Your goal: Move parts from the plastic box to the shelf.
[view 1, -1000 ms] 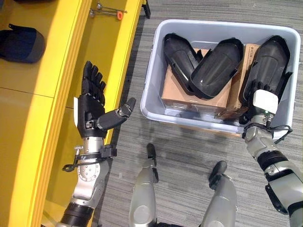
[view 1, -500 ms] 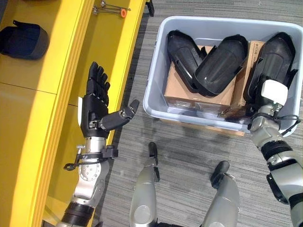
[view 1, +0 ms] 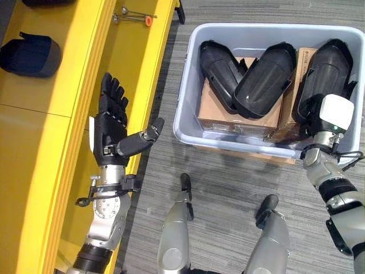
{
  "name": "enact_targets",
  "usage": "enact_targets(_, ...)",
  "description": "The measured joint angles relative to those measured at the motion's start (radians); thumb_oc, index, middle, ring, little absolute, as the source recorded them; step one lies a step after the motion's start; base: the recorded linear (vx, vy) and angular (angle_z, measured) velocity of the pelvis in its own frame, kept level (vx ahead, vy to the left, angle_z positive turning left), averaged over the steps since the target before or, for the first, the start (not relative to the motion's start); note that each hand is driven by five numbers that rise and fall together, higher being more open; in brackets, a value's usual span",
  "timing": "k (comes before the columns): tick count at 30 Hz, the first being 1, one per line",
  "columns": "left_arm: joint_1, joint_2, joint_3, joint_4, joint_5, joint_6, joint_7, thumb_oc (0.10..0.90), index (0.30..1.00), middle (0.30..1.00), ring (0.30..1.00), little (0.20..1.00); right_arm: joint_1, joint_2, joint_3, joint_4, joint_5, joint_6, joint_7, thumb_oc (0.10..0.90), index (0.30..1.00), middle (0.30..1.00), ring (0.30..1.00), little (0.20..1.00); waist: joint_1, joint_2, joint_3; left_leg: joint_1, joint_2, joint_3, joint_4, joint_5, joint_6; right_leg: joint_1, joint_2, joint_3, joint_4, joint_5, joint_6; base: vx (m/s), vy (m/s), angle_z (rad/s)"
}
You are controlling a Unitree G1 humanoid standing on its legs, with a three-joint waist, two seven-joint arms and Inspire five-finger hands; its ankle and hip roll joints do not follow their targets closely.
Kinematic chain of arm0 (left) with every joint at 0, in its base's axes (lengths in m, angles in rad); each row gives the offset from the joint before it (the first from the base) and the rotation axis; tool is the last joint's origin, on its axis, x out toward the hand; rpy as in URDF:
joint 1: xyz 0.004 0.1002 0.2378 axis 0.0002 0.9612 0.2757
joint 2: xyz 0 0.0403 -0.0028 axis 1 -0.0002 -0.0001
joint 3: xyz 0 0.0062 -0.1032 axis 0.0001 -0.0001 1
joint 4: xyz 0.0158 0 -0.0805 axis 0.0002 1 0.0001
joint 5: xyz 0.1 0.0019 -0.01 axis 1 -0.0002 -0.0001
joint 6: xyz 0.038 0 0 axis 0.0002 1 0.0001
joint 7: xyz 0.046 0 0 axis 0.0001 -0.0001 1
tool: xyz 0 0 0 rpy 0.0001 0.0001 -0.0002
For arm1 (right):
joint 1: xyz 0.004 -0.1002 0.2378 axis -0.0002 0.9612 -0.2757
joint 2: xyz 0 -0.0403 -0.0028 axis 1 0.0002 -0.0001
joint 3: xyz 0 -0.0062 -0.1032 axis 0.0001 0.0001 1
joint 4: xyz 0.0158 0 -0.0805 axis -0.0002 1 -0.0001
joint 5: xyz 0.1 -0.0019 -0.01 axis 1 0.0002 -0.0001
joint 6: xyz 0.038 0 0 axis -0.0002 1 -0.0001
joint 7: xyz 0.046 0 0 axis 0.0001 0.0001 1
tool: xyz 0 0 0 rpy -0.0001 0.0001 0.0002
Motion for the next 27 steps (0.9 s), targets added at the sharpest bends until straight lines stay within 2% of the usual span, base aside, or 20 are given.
enact_targets(5,-0.003,-0.002,0.002,-0.001,-0.006,-0.003,0.015,0.900,1.000,1.000,1.000,1.000,0.118,0.000,-0.019,-0.088,-0.018,-0.051,-0.058,0.400,0.300,0.300,0.300,0.300,-0.017,0.002,0.001,0.047,0.000,0.020,-0.004,-0.009,-0.001,0.054,0.006,0.002,-0.040,0.022,0.014,0.00,0.016,-0.08)
enact_targets(7,0.019,-0.006,0.005,-0.028,-0.069,-0.004,0.016,0.900,1.000,1.000,1.000,1.000,0.190,0.000,-0.038,-0.206,-0.019,-0.078,-0.068,0.400,0.300,0.300,0.300,0.300,-0.033,0.002,0.001,0.066,0.000,0.027,-0.008,-0.016,0.001,0.075,0.009,0.002,-0.055,0.024,0.017,-0.01,0.012,-0.08)
enact_targets(11,0.030,-0.010,0.012,-0.029,-0.082,-0.005,0.030,0.900,1.000,1.000,1.000,1.000,0.286,0.027,-0.072,-0.402,-0.044,-0.129,-0.093,0.400,0.300,0.300,0.300,0.300,-0.058,0.000,0.002,0.091,0.002,0.039,-0.008,-0.028,0.004,0.090,0.018,0.020,-0.063,0.028,0.019,0.01,0.013,-0.10)
enact_targets(16,0.067,-0.048,0.036,-0.046,-0.082,-0.004,0.018,0.900,1.000,1.000,1.000,1.000,0.414,0.058,-0.106,-0.642,-0.129,-0.152,-0.094,0.400,0.300,0.300,0.300,0.300,-0.075,-0.010,0.007,0.167,0.016,0.056,-0.010,-0.048,-0.002,0.167,0.034,0.023,-0.096,0.030,0.020,0.06,0.011,-0.09)
enact_targets(19,0.088,-0.053,0.049,-0.060,-0.089,-0.004,0.015,0.900,1.000,1.000,1.000,1.000,0.430,0.057,-0.112,-0.679,-0.158,-0.163,-0.092,0.400,0.300,0.300,0.300,0.300,-0.082,-0.015,0.008,0.205,0.021,0.063,-0.018,-0.053,-0.005,0.206,0.042,0.023,-0.119,0.029,0.018,0.09,0.022,-0.09)
enact_targets(24,0.133,-0.055,0.060,-0.079,-0.117,-0.003,0.007,0.900,1.000,1.000,1.000,1.000,0.457,0.057,-0.183,-0.773,-0.175,-0.162,-0.070,0.400,0.300,0.300,0.300,0.300,-0.093,-0.021,0.006,0.288,0.022,0.079,-0.056,-0.054,-0.005,0.291,0.055,0.022,-0.183,0.042,0.026,0.15,0.022,-0.08)
enact_targets(27,0.167,-0.058,0.124,-0.107,-0.119,0.000,-0.013,0.900,1.000,1.000,1.000,1.000,0.467,0.056,-0.246,-0.834,-0.178,-0.159,-0.057,0.400,0.300,0.300,0.300,0.300,-0.093,-0.030,0.002,0.343,0.026,0.094,-0.092,-0.054,-0.005,0.348,0.070,0.019,-0.232,0.059,0.035,0.17,0.012,-0.10)
